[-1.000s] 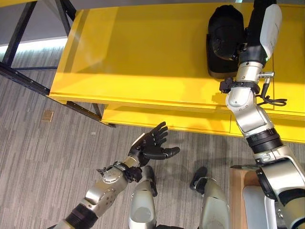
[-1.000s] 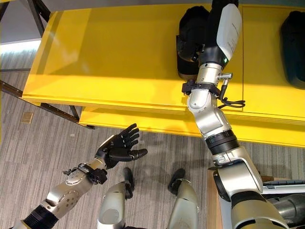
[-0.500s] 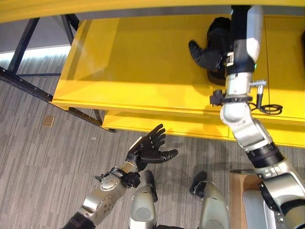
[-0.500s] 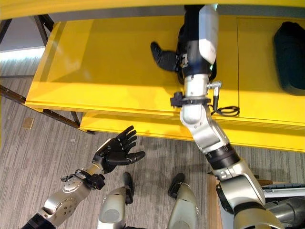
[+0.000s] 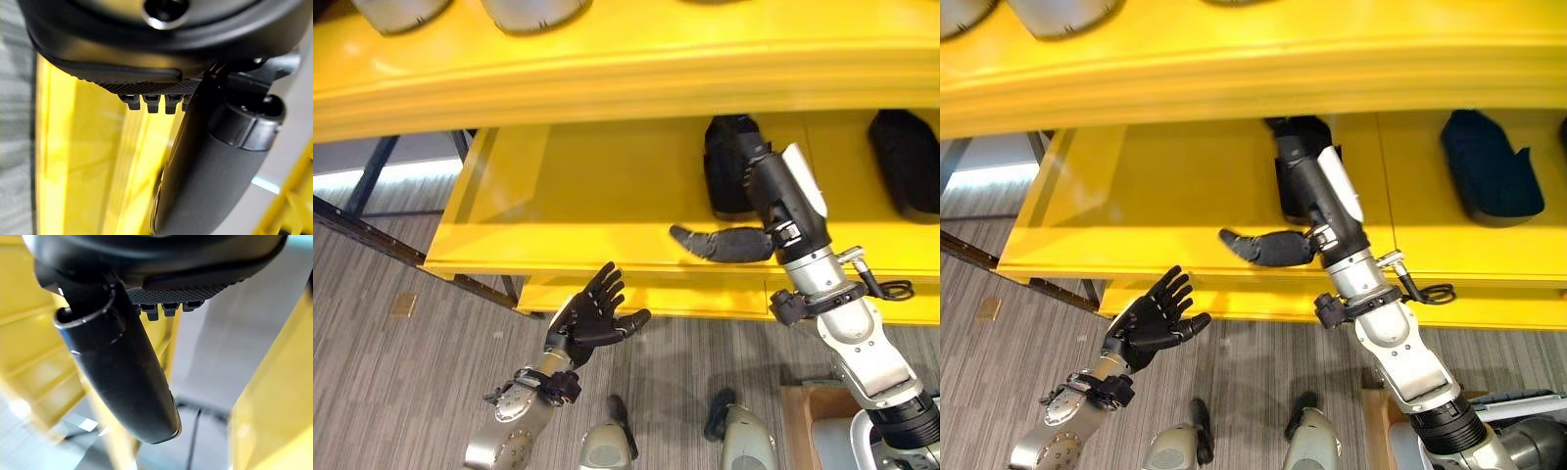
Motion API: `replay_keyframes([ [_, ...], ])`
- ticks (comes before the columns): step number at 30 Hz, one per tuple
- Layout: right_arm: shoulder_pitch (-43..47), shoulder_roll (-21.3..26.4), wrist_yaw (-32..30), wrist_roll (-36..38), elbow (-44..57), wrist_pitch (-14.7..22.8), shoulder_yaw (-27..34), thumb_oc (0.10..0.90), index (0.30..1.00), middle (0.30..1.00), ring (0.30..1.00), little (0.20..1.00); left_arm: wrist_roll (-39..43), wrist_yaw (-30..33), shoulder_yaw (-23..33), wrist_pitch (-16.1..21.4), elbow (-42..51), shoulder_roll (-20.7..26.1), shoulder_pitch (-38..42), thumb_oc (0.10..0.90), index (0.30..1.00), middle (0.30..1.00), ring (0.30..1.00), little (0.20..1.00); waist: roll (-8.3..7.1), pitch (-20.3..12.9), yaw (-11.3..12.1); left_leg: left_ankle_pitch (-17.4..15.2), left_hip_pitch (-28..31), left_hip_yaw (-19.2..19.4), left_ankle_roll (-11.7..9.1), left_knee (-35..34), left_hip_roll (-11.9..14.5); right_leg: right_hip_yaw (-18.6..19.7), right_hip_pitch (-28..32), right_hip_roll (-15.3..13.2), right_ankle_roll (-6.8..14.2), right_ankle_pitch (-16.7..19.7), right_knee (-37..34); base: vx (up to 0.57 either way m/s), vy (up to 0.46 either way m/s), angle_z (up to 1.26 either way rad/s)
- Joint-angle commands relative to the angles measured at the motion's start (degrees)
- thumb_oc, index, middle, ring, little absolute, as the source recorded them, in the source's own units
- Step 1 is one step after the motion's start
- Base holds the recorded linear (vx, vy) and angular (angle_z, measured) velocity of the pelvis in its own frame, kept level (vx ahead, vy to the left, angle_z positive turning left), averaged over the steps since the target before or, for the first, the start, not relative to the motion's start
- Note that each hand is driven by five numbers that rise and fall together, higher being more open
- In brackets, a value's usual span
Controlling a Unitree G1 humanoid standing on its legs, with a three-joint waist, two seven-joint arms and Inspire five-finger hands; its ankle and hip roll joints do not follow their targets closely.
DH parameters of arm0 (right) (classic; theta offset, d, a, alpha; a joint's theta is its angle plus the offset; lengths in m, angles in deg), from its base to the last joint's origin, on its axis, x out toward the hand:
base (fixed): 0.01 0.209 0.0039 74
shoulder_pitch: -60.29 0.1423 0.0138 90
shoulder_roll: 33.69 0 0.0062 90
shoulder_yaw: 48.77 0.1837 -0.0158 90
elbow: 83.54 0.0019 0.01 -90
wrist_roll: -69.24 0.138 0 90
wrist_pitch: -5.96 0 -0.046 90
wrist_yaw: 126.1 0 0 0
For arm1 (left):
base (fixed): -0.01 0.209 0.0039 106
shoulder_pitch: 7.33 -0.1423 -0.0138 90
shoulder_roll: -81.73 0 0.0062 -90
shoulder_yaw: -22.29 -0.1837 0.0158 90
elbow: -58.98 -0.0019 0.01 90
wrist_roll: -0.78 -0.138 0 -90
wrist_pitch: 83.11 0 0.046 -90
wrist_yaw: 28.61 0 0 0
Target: Move parts from the plastic box to the shelf.
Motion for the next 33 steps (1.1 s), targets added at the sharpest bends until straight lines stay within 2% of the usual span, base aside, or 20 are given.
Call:
replay_keyframes([
  [1,5.3,-1.0,16.2,1.2,8.2,0.9,-4.5,0.900,1.000,1.000,1.000,1.000,-1.9,-3.6,2.8,6.2,3.7,0.8,-2.5,0.900,1.000,1.000,1.000,1.000,-3.92,-7.6,1.5,-3.6,0.1,-2.1,0.4,4.5,2.7,1.5,12.7,-1.2,4.3,1.7,-14.6,-0.03,0.071,0.10],
  [3,5.7,1.3,14.5,2.1,7.5,-2.4,-4.6,0.900,1.000,1.000,1.000,1.000,-4.5,-1.2,3.5,5.2,1.9,1.0,-3.3,0.900,1.000,1.000,1.000,1.000,-4.46,-8.8,2.2,-3.4,0.5,-2.7,0.6,3.7,2.3,0.8,13.7,-1.0,4.2,1.5,-15.1,-0.03,0.091,0.21],
  [5,5.1,2.6,15.1,3.6,6.4,-4.8,-3.6,0.900,1.000,1.000,1.000,1.000,-5.1,-0.7,4.3,6.1,1.0,1.2,-3.9,0.900,1.000,1.000,1.000,1.000,-4.83,-9.5,2.4,-3.1,1.0,-3.0,0.6,2.8,2.0,0.5,14.2,-0.8,4.4,1.7,-15.5,-0.05,0.116,0.24],
  [6,3.3,3.4,18.6,4.3,5.7,-6.2,-2.2,0.900,1.000,1.000,1.000,1.000,-6.6,-1.0,5.6,7.7,0.7,1.3,-4.7,0.900,1.000,1.000,1.000,1.000,-5.07,-9.9,2.4,-3.0,1.2,-3.1,0.7,2.4,1.8,0.4,14.5,-0.6,4.3,1.4,-15.3,-0.06,0.126,0.18],
  [7,2.7,3.6,19.4,4.4,5.6,-6.4,-1.9,0.900,1.000,1.000,1.000,1.000,-6.8,-1.2,5.9,7.9,0.6,1.3,-4.8,0.900,1.000,1.000,1.000,1.000,-5.12,-10.0,2.4,-3.0,1.2,-3.2,0.8,2.4,1.8,0.4,14.5,-0.6,4.3,1.4,-15.3,-0.06,0.174,0.17],
  [8,-0.6,4.6,23.5,5.1,5.3,-7.8,-0.3,0.900,1.000,1.000,1.000,1.000,-6.8,-3.1,7.4,8.7,-0.1,1.6,-5.3,0.900,1.000,1.000,1.000,1.000,-5.50,-10.4,2.6,-2.9,1.3,-3.7,0.9,1.9,1.3,0.3,14.9,-0.4,4.4,1.4,-15.5,-0.06,0.152,0.20],
  [13,-6.5,6.1,30.6,5.0,2.8,-12.8,2.3,0.900,1.000,1.000,1.000,1.000,-7.3,-6.0,9.4,9.5,-0.5,2.3,-6.1,0.900,1.000,1.000,1.000,1.000,-6.46,-11.0,3.3,-2.8,2.2,-4.5,1.5,0.3,-0.2,-0.3,16.2,-1.0,5.5,2.5,-16.6,-0.06,0.174,0.18],
  [20,-10.4,8.0,27.4,1.6,-0.6,-17.6,6.2,0.900,1.000,1.000,1.000,1.000,-7.0,-10.5,10.1,7.8,-1.6,3.8,-5.0,0.900,1.000,1.000,1.000,1.000,-7.21,-10.8,3.2,-2.6,3.1,-4.2,2.5,-1.3,-2.4,-1.3,15.8,-3.0,7.9,4.8,-16.4,-0.08,0.187,0.12],
  [22,-14.0,9.0,25.9,1.6,-1.2,-17.8,8.9,0.900,1.000,1.000,1.000,1.000,-7.4,-11.9,8.9,7.7,-2.1,4.6,-4.1,0.900,1.000,1.000,1.000,1.000,-7.76,-10.0,2.2,-2.7,3.4,-3.3,3.2,-2.1,-3.1,-1.2,14.3,-4.5,9.6,7.4,-16.1,-0.16,0.194,0.00],
  [26,-19.2,8.4,27.1,-1.2,-3.4,-16.8,11.6,0.900,1.000,1.000,1.000,1.000,-9.3,-11.7,6.0,9.3,-3.2,6.1,-2.7,0.900,1.000,1.000,1.000,1.000,-9.34,-8.1,0.1,-4.0,3.4,-0.8,4.1,-2.8,-3.8,1.6,9.3,-10.0,13.1,18.0,-15.5,-0.21,0.077,-0.21],
  [27,-19.8,8.5,27.8,-2.4,-3.9,-16.9,11.3,0.900,1.000,1.000,1.000,1.000,-10.0,-11.4,5.7,9.6,-3.6,6.4,-2.5,0.900,1.000,1.000,1.000,1.000,-9.50,-7.6,-0.1,-4.1,3.4,0.4,4.1,-2.7,-3.5,1.2,8.7,-10.2,13.3,18.5,-14.7,-0.18,0.000,-0.32],
  [28,-20.5,9.0,28.2,-3.0,-4.3,-16.6,11.0,0.900,1.000,1.000,1.000,1.000,-10.1,-10.8,5.5,10.1,-4.0,6.6,-2.6,0.900,1.000,1.000,1.000,1.000,-9.35,-7.3,-0.2,-4.9,4.1,0.9,3.6,-2.5,-3.1,0.7,9.1,-9.8,13.7,17.6,-13.8,-0.15,-0.030,-0.48],
  [32,-22.7,12.2,26.3,-3.9,-4.9,-15.5,10.3,0.900,1.000,1.000,1.000,1.000,-9.4,-8.9,5.1,11.6,-4.3,7.4,-3.4,0.900,1.000,1.000,1.000,1.000,-9.07,-6.7,-0.5,-4.8,3.9,3.9,4.5,-1.6,-2.9,-1.5,8.9,-8.3,12.3,14.3,-8.1,-0.14,-0.020,-0.71],
  [33,-23.9,13.6,21.4,-3.3,-5.7,-14.9,11.1,0.900,1.000,1.000,1.000,1.000,-8.7,-7.9,5.3,11.2,-3.7,7.7,-4.0,0.900,1.000,1.000,1.000,1.000,-8.51,-6.6,-0.8,-4.8,3.7,4.8,5.4,-1.1,-2.9,-1.7,9.1,-6.8,10.6,10.9,-3.7,-0.12,-0.032,-0.47],
])
